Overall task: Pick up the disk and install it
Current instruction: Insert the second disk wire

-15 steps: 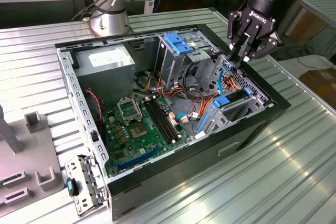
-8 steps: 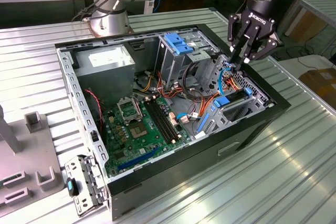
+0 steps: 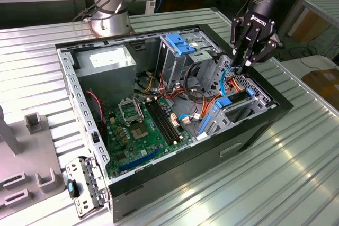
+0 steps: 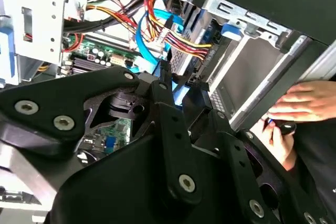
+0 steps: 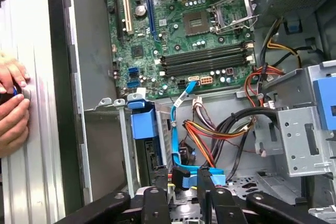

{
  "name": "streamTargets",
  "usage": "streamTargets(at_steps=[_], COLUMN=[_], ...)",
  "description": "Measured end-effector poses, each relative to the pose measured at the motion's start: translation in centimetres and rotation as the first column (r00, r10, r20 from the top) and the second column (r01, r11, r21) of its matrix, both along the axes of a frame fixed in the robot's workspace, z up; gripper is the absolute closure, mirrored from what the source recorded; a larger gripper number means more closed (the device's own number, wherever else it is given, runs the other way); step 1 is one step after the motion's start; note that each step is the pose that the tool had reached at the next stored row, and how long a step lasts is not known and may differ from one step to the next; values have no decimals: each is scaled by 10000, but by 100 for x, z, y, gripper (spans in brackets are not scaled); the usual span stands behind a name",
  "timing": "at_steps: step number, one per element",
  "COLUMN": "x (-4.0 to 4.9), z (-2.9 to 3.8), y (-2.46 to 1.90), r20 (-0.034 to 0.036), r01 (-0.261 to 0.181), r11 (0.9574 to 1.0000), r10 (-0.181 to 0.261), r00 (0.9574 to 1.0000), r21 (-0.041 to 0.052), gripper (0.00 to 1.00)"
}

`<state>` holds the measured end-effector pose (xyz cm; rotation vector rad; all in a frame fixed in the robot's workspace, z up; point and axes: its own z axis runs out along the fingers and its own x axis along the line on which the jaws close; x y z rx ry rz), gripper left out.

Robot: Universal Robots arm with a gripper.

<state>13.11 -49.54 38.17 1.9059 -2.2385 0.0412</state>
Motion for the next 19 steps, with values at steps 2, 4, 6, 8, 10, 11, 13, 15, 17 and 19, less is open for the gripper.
streamTargets(at_steps=[2,4,6,8,10,11,13,15,17,19], x=[0,0,0,0,0,0,0,1,1,1], z=[1,0,1,0,0,0,-10,-48,-68,-99], y=[0,0,0,0,0,0,0,1,1,1], r20=[0,0,0,0,0,0,2,9,13,15], r01=[1,1,1,1,1,1,2,1,1,2], r11=[9999,9999,9998,9998,9998,9998,9994,9983,9979,9975], r10=[-1,-1,-1,-1,-1,-1,-1,-1,0,-1], r00=[10000,10000,10000,10000,10000,10000,10000,10000,10000,10000], r21=[-110,-172,-175,-175,-180,-185,-355,-589,-654,-701], gripper=[72,84,89,89,89,89,76,76,76,76])
